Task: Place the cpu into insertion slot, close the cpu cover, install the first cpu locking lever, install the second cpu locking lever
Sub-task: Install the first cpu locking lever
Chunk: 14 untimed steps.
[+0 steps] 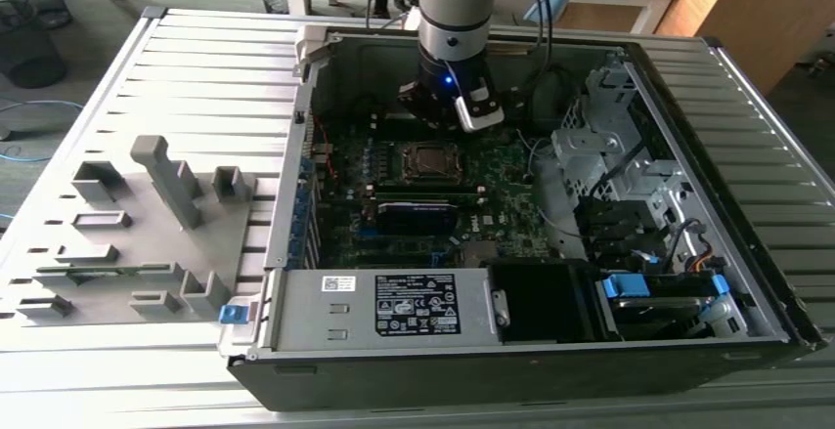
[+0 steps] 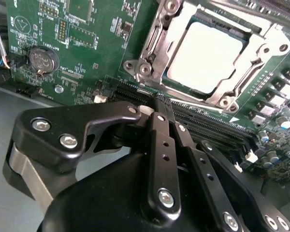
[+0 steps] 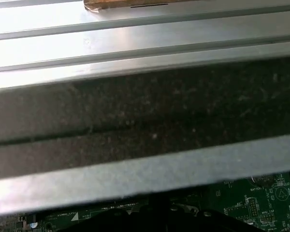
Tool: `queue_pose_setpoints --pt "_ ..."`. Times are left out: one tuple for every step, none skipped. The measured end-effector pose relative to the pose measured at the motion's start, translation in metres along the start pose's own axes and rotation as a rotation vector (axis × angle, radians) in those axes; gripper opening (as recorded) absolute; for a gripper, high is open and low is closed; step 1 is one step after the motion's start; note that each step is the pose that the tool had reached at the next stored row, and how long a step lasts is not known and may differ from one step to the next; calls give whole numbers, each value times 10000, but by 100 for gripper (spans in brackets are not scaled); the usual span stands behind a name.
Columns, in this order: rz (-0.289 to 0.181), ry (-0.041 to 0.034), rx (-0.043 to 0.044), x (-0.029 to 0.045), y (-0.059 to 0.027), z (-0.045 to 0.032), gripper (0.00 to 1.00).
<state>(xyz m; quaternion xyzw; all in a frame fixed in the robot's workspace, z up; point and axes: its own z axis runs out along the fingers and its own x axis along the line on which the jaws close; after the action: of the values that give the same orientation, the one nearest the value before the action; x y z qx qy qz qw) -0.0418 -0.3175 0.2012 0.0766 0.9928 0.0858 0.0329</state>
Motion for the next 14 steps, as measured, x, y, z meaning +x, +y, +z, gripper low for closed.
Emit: queue_pose_setpoints --pt "-10 0 -4 -2 -11 0 11" --pt "-18 3 -3 -4 -24 -2 11" --pt "-23 3 -5 -6 -38 -3 11" --pt "-28 5 -5 -8 -50 -4 11" --pt "-32 5 -5 -9 -58 -4 11" --pt "-32 4 -7 -9 -59 -2 11" --pt "-31 5 -7 -9 -58 -2 11" --pt "-31 5 -7 -9 -58 -2 11" --pt "-30 6 -7 -9 -59 -3 11" --pt "-24 5 -6 -9 -57 -2 11" --pt "-2 1 -5 -8 -52 -2 11" --pt "32 -6 -3 -8 -48 -1 11" --pt "69 -12 -1 -7 -44 0 11" --pt "106 -19 0 -6 -40 1 11"
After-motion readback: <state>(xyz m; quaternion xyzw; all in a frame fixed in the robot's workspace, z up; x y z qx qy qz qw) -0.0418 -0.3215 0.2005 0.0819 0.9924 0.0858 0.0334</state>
